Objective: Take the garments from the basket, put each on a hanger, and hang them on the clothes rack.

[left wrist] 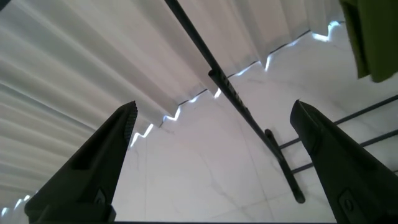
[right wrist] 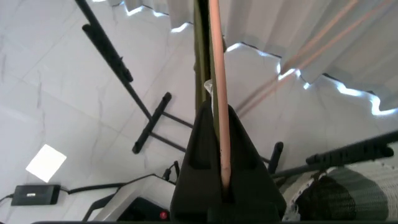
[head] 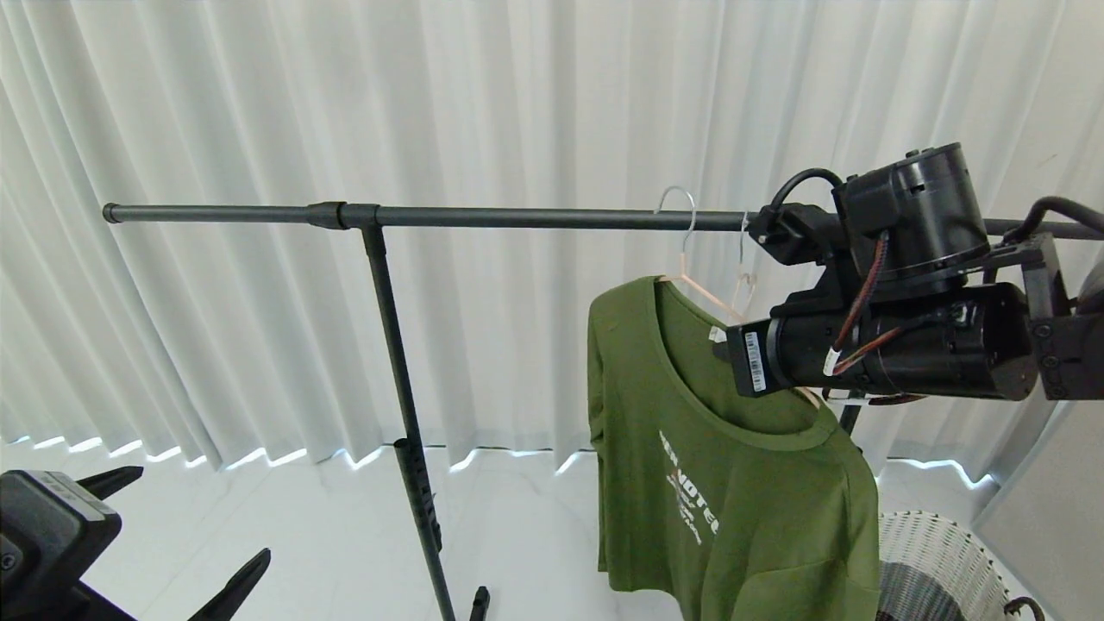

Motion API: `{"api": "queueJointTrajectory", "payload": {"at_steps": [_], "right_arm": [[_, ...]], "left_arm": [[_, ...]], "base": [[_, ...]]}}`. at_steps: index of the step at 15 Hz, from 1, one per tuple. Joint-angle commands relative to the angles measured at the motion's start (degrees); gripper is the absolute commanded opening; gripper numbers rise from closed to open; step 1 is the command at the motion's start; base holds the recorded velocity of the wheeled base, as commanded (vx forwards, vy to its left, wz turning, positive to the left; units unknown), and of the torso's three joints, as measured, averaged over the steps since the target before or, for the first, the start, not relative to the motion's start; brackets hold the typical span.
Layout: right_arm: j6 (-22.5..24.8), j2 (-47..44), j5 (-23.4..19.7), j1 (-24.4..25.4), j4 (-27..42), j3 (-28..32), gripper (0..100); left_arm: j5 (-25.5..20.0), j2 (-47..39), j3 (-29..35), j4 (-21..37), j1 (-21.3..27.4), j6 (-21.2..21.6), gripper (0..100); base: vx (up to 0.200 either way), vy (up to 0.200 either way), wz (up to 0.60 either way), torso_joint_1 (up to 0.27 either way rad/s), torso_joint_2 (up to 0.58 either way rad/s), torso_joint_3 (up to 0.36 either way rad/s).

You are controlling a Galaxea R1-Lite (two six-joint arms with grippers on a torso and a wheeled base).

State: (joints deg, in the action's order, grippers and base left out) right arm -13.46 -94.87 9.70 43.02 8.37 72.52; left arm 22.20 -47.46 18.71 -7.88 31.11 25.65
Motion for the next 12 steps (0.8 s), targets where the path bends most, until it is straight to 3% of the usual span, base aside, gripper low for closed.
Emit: {"api": "queueJointTrajectory", "payload": {"at_steps": [1,2,6,12], "right_arm": [[0.0,0.6,0.0,0.0,0.1,0.0,0],[0.0,1.0,-0.1,0.1,0.1,0.0,0],[-0.1,0.9,-0.5,0.2,0.1,1.2,0],[0.0,-6.0,-0.6,-1.3,0.2,7.2,0]], "left_arm": [[0.0,-0.3,-0.2,0.0,0.0,0.0,100],[0.0,-0.3,-0.2,0.0,0.0,0.0,100],[-0.8,-0.4,-0.2,0.0,0.4,0.1,100],[-1.5,-0.4,-0.1,0.0,0.4,0.3,100]], "base": [[0.200,0.000,0.00,-0.002,0.00,0.002],[0.200,0.000,0.00,0.007,0.00,0.002],[0.000,0.000,0.00,0.000,0.00,0.000],[0.000,0.000,0.00,0.000,0.00,0.000]]}}
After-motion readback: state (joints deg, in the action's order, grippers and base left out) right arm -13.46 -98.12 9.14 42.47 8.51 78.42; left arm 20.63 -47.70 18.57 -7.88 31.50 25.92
